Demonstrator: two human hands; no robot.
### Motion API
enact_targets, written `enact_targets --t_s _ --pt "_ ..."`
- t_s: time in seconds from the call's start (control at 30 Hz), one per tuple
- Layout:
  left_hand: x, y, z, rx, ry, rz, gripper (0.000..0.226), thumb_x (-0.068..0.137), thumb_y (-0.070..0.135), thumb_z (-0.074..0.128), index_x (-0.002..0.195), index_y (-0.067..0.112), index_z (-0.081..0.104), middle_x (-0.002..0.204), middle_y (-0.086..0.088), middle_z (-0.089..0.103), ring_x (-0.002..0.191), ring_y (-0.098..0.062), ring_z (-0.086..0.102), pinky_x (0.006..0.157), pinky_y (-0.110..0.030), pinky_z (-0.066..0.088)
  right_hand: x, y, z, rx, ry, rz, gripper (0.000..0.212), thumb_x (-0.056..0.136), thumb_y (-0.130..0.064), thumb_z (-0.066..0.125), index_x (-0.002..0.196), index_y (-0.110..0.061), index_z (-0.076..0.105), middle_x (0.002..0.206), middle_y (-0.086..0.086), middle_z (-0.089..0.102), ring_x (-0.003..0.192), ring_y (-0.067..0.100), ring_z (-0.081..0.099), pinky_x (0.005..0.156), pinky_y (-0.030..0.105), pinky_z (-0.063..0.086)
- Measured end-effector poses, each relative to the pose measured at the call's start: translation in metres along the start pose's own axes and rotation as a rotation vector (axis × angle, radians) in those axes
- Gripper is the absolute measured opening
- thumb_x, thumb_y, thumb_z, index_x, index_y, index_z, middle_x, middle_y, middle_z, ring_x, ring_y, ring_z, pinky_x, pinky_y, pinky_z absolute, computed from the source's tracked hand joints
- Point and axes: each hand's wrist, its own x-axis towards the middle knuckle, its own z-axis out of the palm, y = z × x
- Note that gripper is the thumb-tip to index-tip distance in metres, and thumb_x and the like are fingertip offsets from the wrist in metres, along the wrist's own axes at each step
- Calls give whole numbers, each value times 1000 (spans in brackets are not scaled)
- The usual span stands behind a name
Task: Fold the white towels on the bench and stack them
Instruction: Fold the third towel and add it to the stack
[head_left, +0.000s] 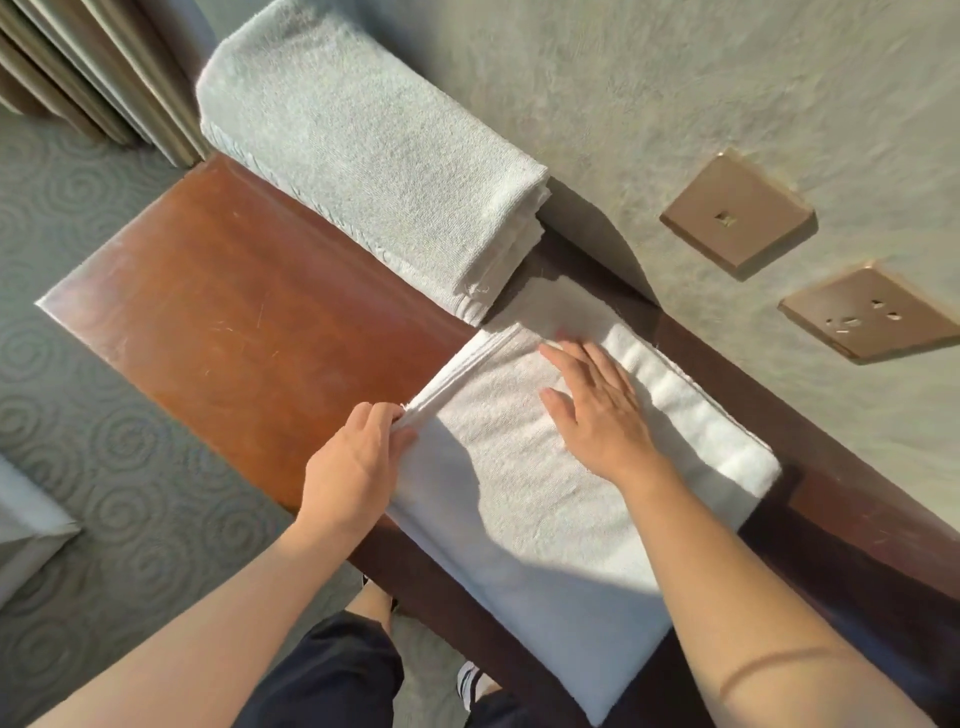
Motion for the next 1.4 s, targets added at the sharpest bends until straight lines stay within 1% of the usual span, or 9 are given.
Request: enact_targets --t_s 0.13,0.27,0.43,0.6,0.73,0.9,1.1,1.27,1.4 --pt "44 32 4 108 61 162 25 105 29 52 120 14 66 104 -6 62 91 -29 63 64 -35 51 -39 27 1 27 55 147 62 103 -55 23 161 -33 18 170 -7 7 155 7 -6 127 36 0" --pt "94 77 17 174 -16 378 25 104 20 50 125 16 63 115 -10 57 104 -33 56 71 -43 50 -95 36 -2 24 144 363 67 100 -58 24 160 -27 24 169 -2 11 157 14 4 127 41 10" --pt "129 137 34 100 -90 501 35 101 13 51 133 23 62 120 -10 55 112 -34 54 85 -47 52 -133 21 8 -1 102 686 59 105 -52 24 161 -38 11 170 -12 2 155 15 7 122 49 11" --pt "123 142 41 -338 -57 202 50 95 16 63 143 19 50 136 -8 54 120 -24 55 101 -33 43 -108 38 -15 7 382 722 50 102 -38 42 147 -20 51 140 12 54 126 38 47 103 50 33" --pt "100 112 38 -402 -5 8 48 90 30 73 133 17 58 117 3 63 99 -13 61 83 -19 43 -90 75 -31 31 359 742 43 104 -29 49 146 -20 52 147 11 46 135 34 39 108 50 29" --pt "99 112 40 -250 -35 12 25 97 39 61 104 15 66 97 0 59 87 -22 57 74 -31 37 -89 100 -42 183 274 795 40 104 -22 51 143 -15 54 136 15 50 130 38 43 113 43 31" --pt "96 120 33 -334 9 108 9 101 30 55 95 24 52 89 6 53 83 -15 47 70 -22 33 -99 103 -62 209 276 818 23 101 -21 58 122 -14 64 115 8 48 106 31 55 90 34 41" --pt "100 111 29 -320 30 109 4 103 31 52 100 29 54 96 4 57 86 -14 52 73 -14 33 -97 121 -82 301 272 761 8 97 -28 62 102 -32 66 113 2 56 100 16 48 86 28 33" --pt "100 110 37 -305 36 21 28 107 34 44 128 18 50 119 -16 63 106 -41 58 82 -39 37 -69 118 -77 441 241 753 8 100 -33 55 98 -39 59 120 0 59 105 17 53 88 34 41"
